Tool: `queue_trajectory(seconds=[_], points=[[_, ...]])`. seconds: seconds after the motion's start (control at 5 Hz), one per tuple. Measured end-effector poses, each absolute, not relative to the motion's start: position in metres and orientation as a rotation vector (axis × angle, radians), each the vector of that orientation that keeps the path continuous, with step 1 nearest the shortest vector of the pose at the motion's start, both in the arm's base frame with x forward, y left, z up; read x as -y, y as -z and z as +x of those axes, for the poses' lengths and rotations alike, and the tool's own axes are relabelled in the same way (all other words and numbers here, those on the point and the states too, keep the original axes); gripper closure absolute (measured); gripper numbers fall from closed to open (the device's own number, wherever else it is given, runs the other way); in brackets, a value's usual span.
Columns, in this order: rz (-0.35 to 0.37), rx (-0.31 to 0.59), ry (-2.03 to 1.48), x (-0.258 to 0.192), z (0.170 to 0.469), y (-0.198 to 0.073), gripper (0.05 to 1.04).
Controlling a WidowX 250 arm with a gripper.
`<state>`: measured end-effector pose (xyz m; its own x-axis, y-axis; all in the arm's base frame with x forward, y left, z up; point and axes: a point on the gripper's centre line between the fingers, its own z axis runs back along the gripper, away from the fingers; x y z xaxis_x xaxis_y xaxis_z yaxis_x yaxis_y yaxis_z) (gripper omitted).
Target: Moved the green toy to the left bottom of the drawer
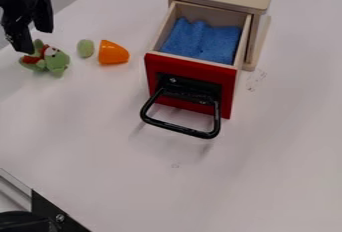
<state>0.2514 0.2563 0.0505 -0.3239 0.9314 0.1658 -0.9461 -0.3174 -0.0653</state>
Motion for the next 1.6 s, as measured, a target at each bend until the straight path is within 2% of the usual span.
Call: queue_trajectory(seconds=[0.2,0.4,0.6,0.8,1.0,1.2,1.6], points=[[0.136,0.116,-1.903,-0.256,0.249,-0.027,0.098],[0.124,0.061,-1.922,-0.255,0.249,-0.009,0.098],[0.120,0.033,-1.926,-0.256,0.250,-0.006,0.134],[0.121,0.026,-1.945,-0.257,0.249,-0.005,0.390],[0.122,0.022,-1.959,-0.260,0.246,-0.005,0.506],[0.166,0.008,-1.971,-0.261,0.239,-0.008,0.514],[0.123,0.120,-1.988,-0.253,0.234,-0.062,0.514]])
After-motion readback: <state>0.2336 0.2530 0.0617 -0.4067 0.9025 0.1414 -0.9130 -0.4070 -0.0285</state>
